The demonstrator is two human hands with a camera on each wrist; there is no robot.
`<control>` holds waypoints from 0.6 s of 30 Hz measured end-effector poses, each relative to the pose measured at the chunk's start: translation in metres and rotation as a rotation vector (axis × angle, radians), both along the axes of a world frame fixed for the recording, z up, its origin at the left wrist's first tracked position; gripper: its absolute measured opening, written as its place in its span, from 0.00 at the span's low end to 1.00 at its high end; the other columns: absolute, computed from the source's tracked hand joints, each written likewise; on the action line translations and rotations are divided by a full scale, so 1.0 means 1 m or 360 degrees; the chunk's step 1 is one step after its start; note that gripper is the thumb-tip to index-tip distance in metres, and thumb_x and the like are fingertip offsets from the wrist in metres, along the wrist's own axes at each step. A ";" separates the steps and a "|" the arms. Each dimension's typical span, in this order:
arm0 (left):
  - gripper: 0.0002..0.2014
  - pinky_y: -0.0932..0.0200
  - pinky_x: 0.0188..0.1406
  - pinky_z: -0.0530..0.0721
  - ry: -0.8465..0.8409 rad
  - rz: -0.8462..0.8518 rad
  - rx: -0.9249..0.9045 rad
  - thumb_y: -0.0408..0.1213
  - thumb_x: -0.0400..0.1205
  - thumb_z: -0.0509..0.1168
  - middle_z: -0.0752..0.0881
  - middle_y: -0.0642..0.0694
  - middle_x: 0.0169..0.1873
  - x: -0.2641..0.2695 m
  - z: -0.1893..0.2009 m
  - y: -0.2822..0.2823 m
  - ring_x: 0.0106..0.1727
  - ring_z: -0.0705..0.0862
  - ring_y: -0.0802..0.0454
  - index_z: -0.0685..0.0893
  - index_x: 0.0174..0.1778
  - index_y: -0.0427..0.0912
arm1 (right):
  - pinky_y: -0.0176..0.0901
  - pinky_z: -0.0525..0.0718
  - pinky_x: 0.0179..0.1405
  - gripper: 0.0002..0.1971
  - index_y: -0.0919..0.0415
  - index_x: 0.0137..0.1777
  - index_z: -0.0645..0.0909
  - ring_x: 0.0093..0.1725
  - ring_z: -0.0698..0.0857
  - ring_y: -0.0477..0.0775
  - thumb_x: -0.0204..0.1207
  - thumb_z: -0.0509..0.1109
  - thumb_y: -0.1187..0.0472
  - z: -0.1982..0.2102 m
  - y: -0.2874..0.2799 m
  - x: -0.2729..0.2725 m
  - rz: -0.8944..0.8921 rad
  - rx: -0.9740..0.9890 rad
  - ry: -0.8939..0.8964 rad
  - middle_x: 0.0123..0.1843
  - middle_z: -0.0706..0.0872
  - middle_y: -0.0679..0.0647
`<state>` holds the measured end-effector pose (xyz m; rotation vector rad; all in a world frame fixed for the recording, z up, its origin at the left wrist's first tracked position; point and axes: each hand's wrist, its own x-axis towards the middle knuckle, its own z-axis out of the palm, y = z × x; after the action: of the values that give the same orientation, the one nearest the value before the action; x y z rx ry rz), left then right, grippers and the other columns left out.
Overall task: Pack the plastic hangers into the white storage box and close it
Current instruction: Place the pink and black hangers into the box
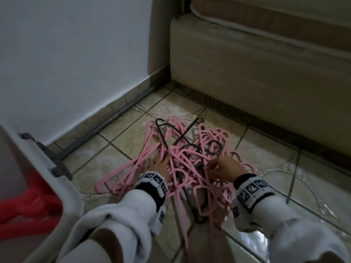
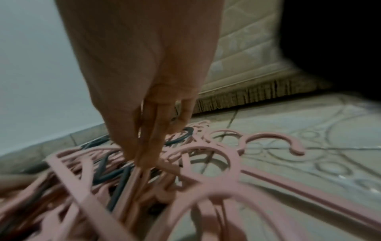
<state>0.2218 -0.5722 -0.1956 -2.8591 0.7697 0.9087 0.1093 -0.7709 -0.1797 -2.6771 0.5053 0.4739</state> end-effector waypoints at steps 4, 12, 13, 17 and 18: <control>0.39 0.39 0.79 0.55 -0.0076 0.0518 -0.0288 0.42 0.81 0.64 0.48 0.36 0.82 -0.023 0.000 0.001 0.81 0.50 0.34 0.47 0.83 0.47 | 0.52 0.78 0.64 0.22 0.56 0.69 0.73 0.66 0.76 0.61 0.75 0.68 0.52 0.005 -0.022 -0.026 -0.0735 -0.0158 -0.0104 0.68 0.77 0.59; 0.34 0.39 0.76 0.59 0.0051 0.0752 -0.0335 0.46 0.80 0.66 0.47 0.34 0.80 -0.057 0.008 -0.009 0.81 0.45 0.33 0.59 0.78 0.39 | 0.49 0.77 0.63 0.24 0.75 0.61 0.72 0.66 0.78 0.66 0.73 0.74 0.60 -0.013 -0.008 -0.041 -0.1352 0.0253 0.0010 0.65 0.79 0.69; 0.33 0.40 0.74 0.62 0.0043 0.0738 -0.0388 0.43 0.79 0.66 0.49 0.34 0.80 -0.057 0.009 -0.010 0.80 0.49 0.33 0.60 0.77 0.40 | 0.48 0.77 0.61 0.26 0.75 0.63 0.73 0.65 0.79 0.65 0.71 0.75 0.60 -0.015 -0.005 -0.041 -0.1379 0.0312 -0.0036 0.63 0.80 0.67; 0.30 0.44 0.66 0.76 0.0090 0.0778 -0.0852 0.30 0.75 0.69 0.71 0.35 0.71 -0.047 0.010 -0.006 0.70 0.73 0.37 0.67 0.72 0.40 | 0.47 0.80 0.56 0.15 0.71 0.52 0.82 0.56 0.84 0.62 0.68 0.77 0.64 -0.024 -0.007 -0.053 -0.1615 0.0557 -0.0192 0.54 0.86 0.63; 0.29 0.45 0.64 0.78 0.0160 0.0783 -0.0954 0.29 0.75 0.68 0.75 0.36 0.68 -0.045 0.010 -0.006 0.66 0.76 0.38 0.68 0.72 0.41 | 0.48 0.80 0.56 0.12 0.70 0.45 0.83 0.52 0.84 0.61 0.67 0.78 0.62 -0.026 -0.007 -0.056 -0.1658 0.0646 -0.0179 0.50 0.86 0.63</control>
<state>0.1764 -0.5785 -0.1855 -3.6618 0.3856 1.0087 0.0530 -0.7782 -0.2054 -1.7162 1.4427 0.0841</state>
